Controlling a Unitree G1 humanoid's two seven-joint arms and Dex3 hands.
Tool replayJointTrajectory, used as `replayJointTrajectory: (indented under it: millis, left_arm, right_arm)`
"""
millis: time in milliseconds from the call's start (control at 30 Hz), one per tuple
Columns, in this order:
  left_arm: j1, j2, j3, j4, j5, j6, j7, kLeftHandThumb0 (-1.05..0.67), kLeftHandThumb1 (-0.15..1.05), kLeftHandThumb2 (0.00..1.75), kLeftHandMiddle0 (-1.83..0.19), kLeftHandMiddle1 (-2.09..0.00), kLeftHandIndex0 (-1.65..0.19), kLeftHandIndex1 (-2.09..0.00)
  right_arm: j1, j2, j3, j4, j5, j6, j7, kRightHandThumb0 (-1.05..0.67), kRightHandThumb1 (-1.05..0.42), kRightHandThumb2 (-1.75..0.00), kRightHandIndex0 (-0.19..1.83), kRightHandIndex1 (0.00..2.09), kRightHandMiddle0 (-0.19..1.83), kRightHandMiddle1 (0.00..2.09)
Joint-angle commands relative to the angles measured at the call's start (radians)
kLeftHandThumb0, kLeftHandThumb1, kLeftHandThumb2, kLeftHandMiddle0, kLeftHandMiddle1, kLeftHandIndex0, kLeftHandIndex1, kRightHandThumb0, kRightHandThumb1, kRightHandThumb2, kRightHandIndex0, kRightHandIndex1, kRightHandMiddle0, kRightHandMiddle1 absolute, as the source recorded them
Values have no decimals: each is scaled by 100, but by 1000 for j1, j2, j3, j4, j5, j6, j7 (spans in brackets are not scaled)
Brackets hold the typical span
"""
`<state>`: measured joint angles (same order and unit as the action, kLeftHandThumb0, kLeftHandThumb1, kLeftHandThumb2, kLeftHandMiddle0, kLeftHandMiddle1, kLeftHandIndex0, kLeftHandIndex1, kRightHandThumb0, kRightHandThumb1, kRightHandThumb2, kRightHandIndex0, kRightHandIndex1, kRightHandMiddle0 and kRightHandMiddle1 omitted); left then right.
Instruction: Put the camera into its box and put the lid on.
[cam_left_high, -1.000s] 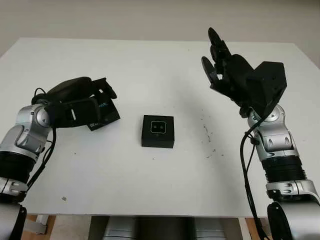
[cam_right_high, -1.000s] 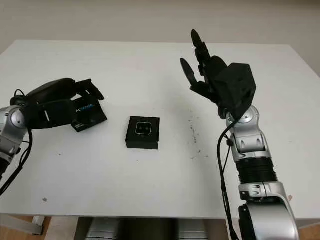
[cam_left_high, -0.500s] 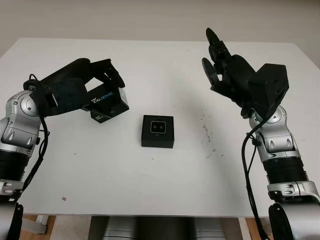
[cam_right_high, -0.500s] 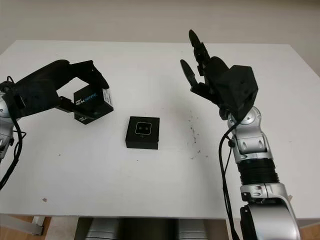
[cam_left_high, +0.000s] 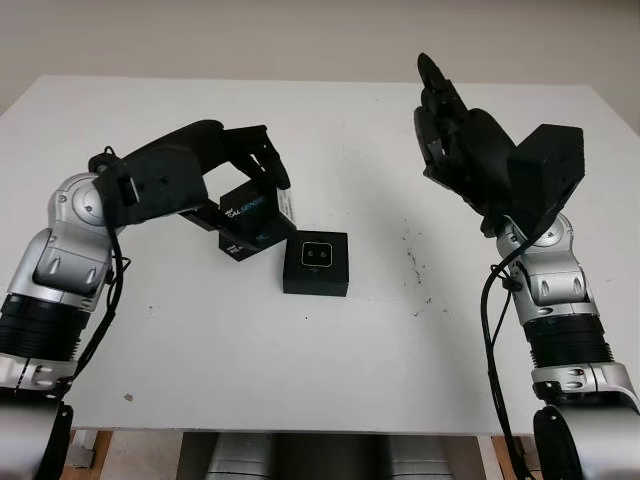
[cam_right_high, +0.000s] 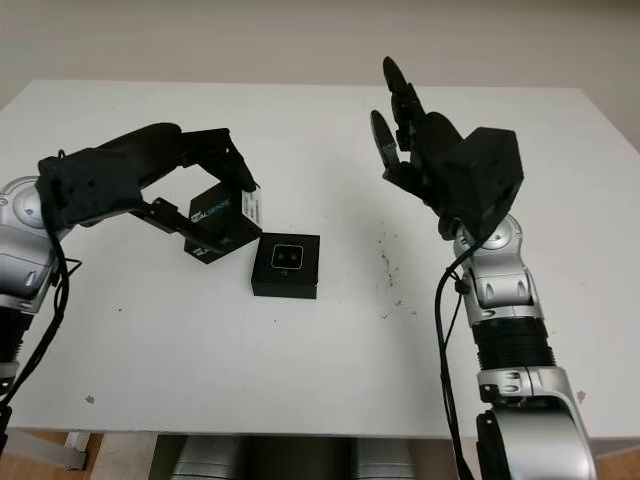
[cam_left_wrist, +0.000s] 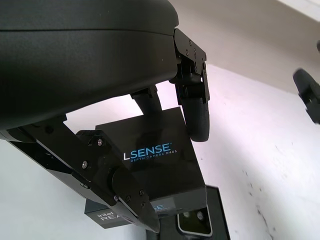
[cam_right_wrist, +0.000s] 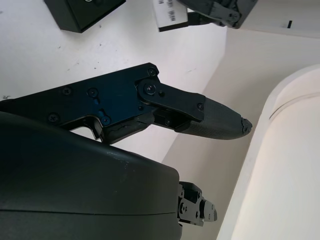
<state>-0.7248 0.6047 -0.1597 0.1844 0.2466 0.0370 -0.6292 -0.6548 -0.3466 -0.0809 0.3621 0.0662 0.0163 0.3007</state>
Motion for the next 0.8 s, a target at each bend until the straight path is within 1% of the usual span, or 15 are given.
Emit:
replayJointTrajectory:
  millis: [0,200,400,500,633,767]
  left_arm:
    - [-38,-13,-20,-1,9,1,-7,-16,94,5,-42,-145,-32,-155]
    - [-58,-57,-57,32,37,-21,8,-13,92,5,-45,-146,-34,-154]
    - [-70,-102,-90,68,51,-26,-4,-9,92,5,-45,-137,-34,-151]
    - [-65,-107,-102,80,49,-34,-23,-10,93,6,-43,-140,-32,-151]
    - [-51,-111,-114,82,57,-42,-26,-11,91,5,-47,-139,-36,-151]
    - [-40,-113,-114,79,49,-37,-45,-10,91,5,-45,-145,-37,-153]
  right_arm:
    - [-5,8,-11,4,8,5,-8,-76,-105,-74,-19,0,-19,3]
    - [-5,13,-10,6,9,2,-15,-77,-105,-74,-19,0,-19,4]
    - [4,17,-12,-4,15,9,-21,-77,-105,-73,-19,0,-18,4]
    - [7,17,-11,-6,14,5,-22,-77,-105,-73,-19,0,-18,5]
    - [7,14,-10,5,16,-7,-11,-77,-105,-73,-19,0,-19,3]
    - [9,3,-1,-4,6,7,4,-75,-105,-75,-19,0,-19,2]
